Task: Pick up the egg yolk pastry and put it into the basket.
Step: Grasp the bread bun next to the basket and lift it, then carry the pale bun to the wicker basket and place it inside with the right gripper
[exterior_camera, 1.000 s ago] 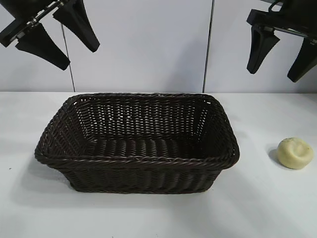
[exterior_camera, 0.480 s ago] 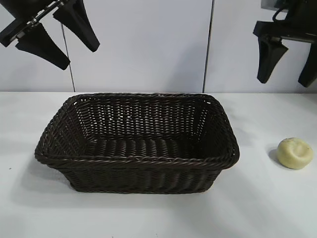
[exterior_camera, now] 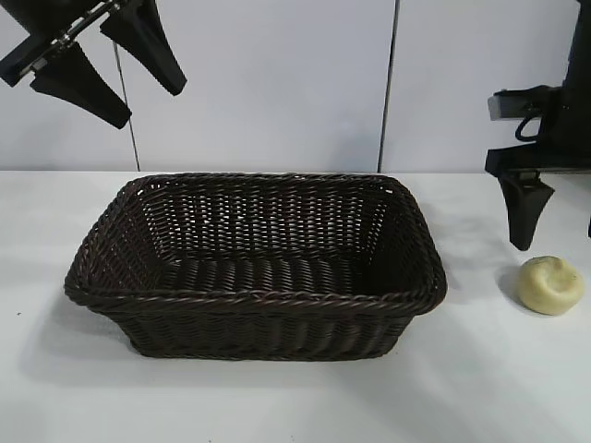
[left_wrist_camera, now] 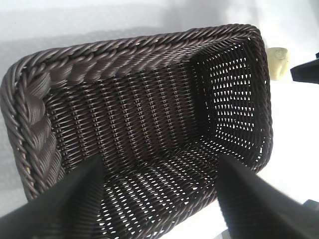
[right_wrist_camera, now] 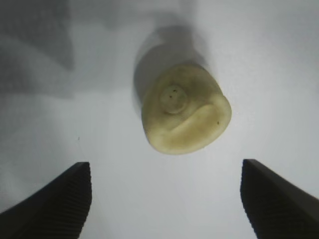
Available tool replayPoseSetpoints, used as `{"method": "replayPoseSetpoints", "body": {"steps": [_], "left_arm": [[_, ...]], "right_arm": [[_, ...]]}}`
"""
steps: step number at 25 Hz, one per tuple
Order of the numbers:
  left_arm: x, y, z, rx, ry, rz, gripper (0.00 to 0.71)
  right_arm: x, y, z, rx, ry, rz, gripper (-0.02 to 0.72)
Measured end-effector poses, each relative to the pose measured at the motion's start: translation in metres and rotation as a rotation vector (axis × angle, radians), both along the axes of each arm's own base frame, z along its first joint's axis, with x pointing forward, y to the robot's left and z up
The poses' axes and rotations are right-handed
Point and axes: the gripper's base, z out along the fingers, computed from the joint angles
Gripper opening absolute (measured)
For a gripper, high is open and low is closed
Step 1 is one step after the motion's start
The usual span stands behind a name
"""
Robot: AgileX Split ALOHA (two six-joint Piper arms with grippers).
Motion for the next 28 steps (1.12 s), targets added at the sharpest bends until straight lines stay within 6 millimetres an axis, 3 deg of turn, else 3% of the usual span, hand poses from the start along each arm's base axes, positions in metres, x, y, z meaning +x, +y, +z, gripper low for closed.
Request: {"method": "replayPoseSetpoints", "body": {"steps": [4, 6, 11, 15, 21, 23, 28], "left_arm": [[0.0, 0.0, 0.0, 0.0, 0.0, 0.0, 0.477], [0.0, 0.0, 0.0, 0.0, 0.0, 0.0, 0.477], [0.0, 0.0, 0.0, -0.001, 0.0, 0.0, 0.477], [0.0, 0.0, 0.0, -0.001, 0.0, 0.0, 0.477], [0.0, 0.0, 0.0, -0.001, 0.0, 0.001, 0.477], [0.0, 0.0, 0.0, -0.001, 0.0, 0.001, 0.477], [0.0, 0.0, 0.0, -0.001, 0.0, 0.001, 0.477]], "right_arm": [[0.001, -0.001, -0.011, -0.017, 0.021, -0.003, 0.582], [0.001, -0.001, -0.012, -0.018, 0.024, -0.004, 0.535], [0.002, -0.002, -0.012, -0.024, 0.021, 0.0, 0.241], [0.001, -0.002, -0.012, -0.027, 0.024, 0.003, 0.076], [-0.001, -0.002, -0.006, -0.023, 0.035, 0.02, 0.041], [-0.003, -0.001, 0.007, -0.012, 0.007, 0.024, 0.041], [-0.014, 0.001, 0.06, 0.001, -0.102, 0.024, 0.035]]}}
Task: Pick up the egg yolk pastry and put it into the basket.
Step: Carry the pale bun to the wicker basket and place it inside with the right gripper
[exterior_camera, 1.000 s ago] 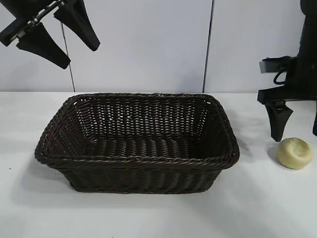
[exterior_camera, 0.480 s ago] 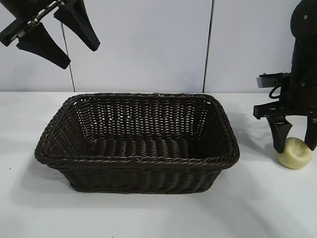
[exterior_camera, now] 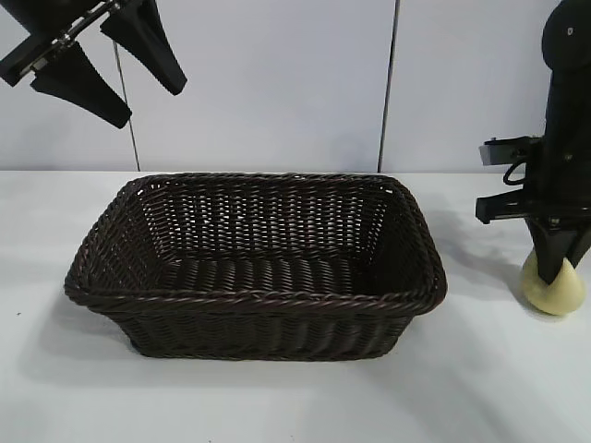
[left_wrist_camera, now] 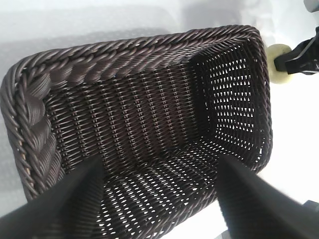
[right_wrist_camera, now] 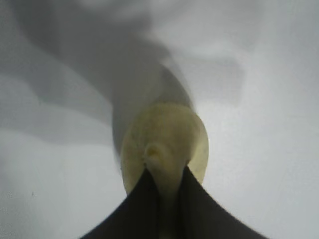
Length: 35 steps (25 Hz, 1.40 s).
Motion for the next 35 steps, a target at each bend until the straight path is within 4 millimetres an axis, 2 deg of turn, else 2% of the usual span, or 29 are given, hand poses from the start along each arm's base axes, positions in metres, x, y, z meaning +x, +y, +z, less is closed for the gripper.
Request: {"method": "replayPoseSetpoints", "body": {"steps": [5, 8, 10, 20, 26, 31, 35], "left_arm": [[0.0, 0.0, 0.0, -0.001, 0.0, 0.0, 0.477], [0.0, 0.0, 0.0, -0.002, 0.0, 0.0, 0.477], [0.0, 0.0, 0.0, -0.002, 0.0, 0.0, 0.477], [0.0, 0.0, 0.0, -0.002, 0.0, 0.0, 0.477], [0.0, 0.0, 0.0, -0.002, 0.0, 0.0, 0.477], [0.0, 0.0, 0.0, -0.002, 0.0, 0.0, 0.477], [0.0, 0.0, 0.0, -0.002, 0.0, 0.0, 0.477]], "right_arm": [[-0.019, 0.01, 0.052, 0.039, -0.122, 0.012, 0.034], [-0.027, 0.022, 0.069, 0.073, -0.164, 0.039, 0.034], [-0.031, 0.034, 0.074, 0.101, -0.173, 0.067, 0.034], [-0.046, 0.122, 0.078, 0.258, -0.249, 0.264, 0.034], [-0.058, 0.166, 0.079, 0.327, -0.296, 0.355, 0.033], [-0.056, 0.192, 0.049, 0.325, -0.237, 0.379, 0.033], [-0.045, 0.2, 0.021, 0.317, -0.204, 0.368, 0.033]]}}
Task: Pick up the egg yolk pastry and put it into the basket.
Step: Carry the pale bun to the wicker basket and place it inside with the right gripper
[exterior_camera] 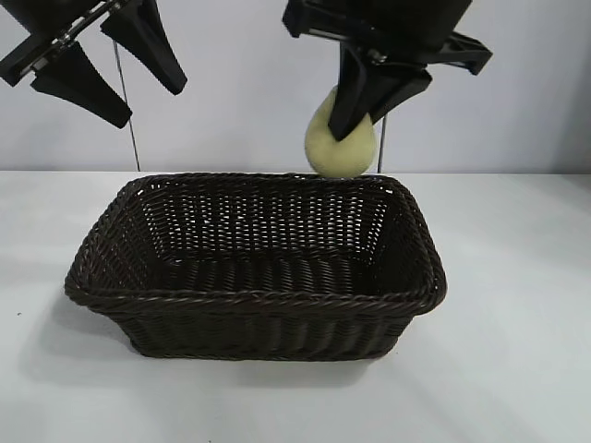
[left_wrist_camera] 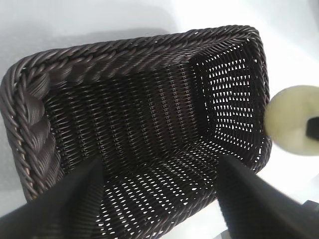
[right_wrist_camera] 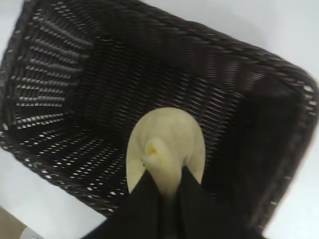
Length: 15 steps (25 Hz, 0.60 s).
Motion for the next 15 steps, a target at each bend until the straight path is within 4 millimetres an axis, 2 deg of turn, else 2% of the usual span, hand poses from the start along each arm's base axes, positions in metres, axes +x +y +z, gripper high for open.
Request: {"method": "replayPoseSetpoints", "body": {"steps": [3, 8, 10, 13, 15], "left_arm": [[0.0, 0.0, 0.0, 0.0, 0.0, 0.0, 0.477], [0.0, 0.0, 0.0, 0.0, 0.0, 0.0, 0.477], [0.0, 0.0, 0.0, 0.0, 0.0, 0.0, 0.477], [0.0, 0.0, 0.0, 0.0, 0.002, -0.001, 0.477], [0.0, 0.0, 0.0, 0.002, 0.002, -0.002, 0.477]], "right_arm": [[0.004, 0.003, -0.012, -0.004, 0.015, -0.005, 0.033], [0.005, 0.004, -0.017, -0.004, 0.024, -0.008, 0.056], [0.005, 0.004, -0.017, -0.002, 0.025, -0.009, 0.125], [0.005, 0.004, -0.016, -0.002, 0.028, -0.008, 0.329], [0.002, 0.002, -0.009, 0.004, 0.023, -0.011, 0.445]]}}
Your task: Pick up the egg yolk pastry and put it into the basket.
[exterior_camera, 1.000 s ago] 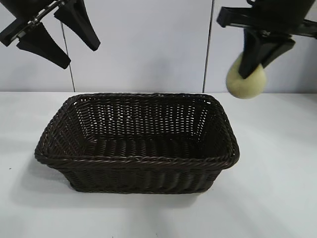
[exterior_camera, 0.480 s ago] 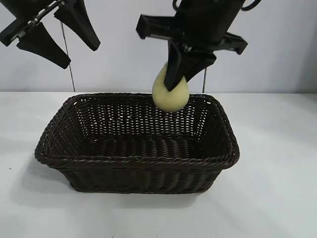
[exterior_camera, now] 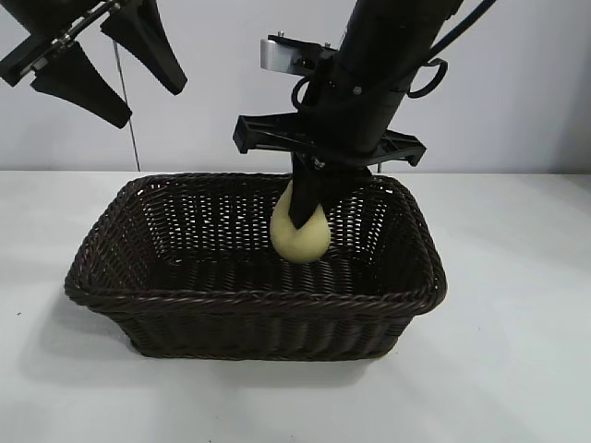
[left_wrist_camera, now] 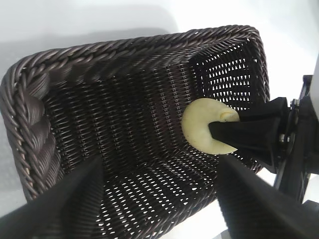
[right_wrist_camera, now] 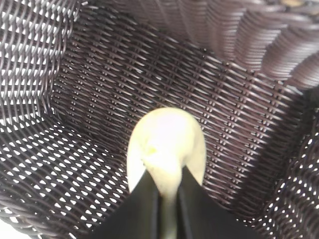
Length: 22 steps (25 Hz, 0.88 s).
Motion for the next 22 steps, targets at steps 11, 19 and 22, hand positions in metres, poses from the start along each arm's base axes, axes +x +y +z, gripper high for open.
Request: {"method": "replayPoseSetpoints", "body": {"steps": [11, 19, 22], "left_arm": [[0.0, 0.0, 0.0, 0.001, -0.003, 0.001, 0.477], [0.0, 0.0, 0.0, 0.001, -0.004, 0.002, 0.477], [0.0, 0.0, 0.0, 0.002, -0.003, 0.002, 0.477]], "right_arm": [[-0.006, -0.056, 0.061, 0.021, -0.045, -0.078, 0.529], [0.01, -0.132, 0.062, 0.049, 0.049, -0.173, 0.529], [0.016, -0.151, 0.062, 0.052, 0.031, -0.227, 0.529]]}}
